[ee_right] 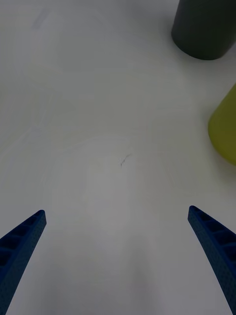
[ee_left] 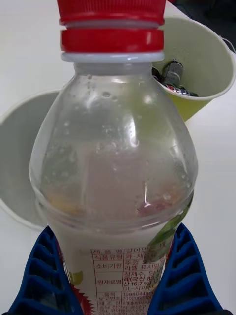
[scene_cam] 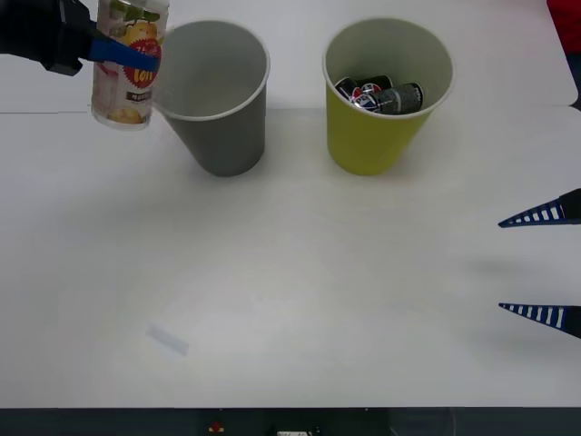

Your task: Put the can into the green bin and the plastic bottle into the gray bin

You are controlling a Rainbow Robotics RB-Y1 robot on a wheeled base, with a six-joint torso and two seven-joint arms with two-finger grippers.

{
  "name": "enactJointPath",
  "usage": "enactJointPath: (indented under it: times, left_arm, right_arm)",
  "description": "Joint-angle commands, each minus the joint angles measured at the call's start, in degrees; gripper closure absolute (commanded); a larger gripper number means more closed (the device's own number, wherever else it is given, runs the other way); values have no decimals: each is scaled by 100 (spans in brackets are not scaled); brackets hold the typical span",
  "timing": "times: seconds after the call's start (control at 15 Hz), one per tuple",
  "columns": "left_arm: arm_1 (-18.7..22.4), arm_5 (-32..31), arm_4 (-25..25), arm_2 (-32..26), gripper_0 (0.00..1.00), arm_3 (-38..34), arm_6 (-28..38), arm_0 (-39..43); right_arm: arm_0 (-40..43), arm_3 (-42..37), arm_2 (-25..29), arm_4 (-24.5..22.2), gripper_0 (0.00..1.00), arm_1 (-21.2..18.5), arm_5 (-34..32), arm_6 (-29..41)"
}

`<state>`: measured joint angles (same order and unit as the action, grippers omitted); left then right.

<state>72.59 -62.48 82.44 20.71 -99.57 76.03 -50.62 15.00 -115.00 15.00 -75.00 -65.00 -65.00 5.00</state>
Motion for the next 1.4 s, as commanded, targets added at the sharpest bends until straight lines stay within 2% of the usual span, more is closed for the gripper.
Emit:
enactJointPath:
  times: [0.07,0.4,0.6,0.73,0.8,0.87,0.93,1.13,1.2,1.33,1.4]
  left_arm:
    - [-465,-1,123,777,100,781,-1,-888]
    - [-1327,-1,818,1471,100,1933,-1,-1829]
    - [-1538,-1,871,1796,100,2381,-10,-2172]
    - [-1555,-1,871,1814,100,2398,-27,-2180]
    - [-1555,-1,871,1814,85,2407,-36,-2180]
    - [-1582,-1,871,1814,28,2398,-106,-2180]
    - [-1599,-10,853,1814,0,2398,-133,-2180]
    - [-1582,-89,598,1805,0,2354,-212,-2172]
    - [-1555,-80,484,1805,0,2354,-423,-2180]
    - [-1397,-89,62,1814,0,2354,-915,-2163]
    - [-1265,-89,-316,1814,0,2346,-1143,-2101]
  right_arm:
    - [0,0,0,0,0,0,0,0]
    - [0,0,0,0,0,0,0,0]
    - [0,0,0,0,0,0,0,0]
    - [0,0,0,0,0,0,0,0]
    - [0,0,0,0,0,0,0,0]
    - [0,0,0,0,0,0,0,0]
    - [0,0,0,0,0,0,0,0]
    - [0,0,0,0,0,0,0,0]
    - [0,0,0,0,0,0,0,0]
    - [0,0,0,0,0,0,0,0]
    - [0,0,0,0,0,0,0,0]
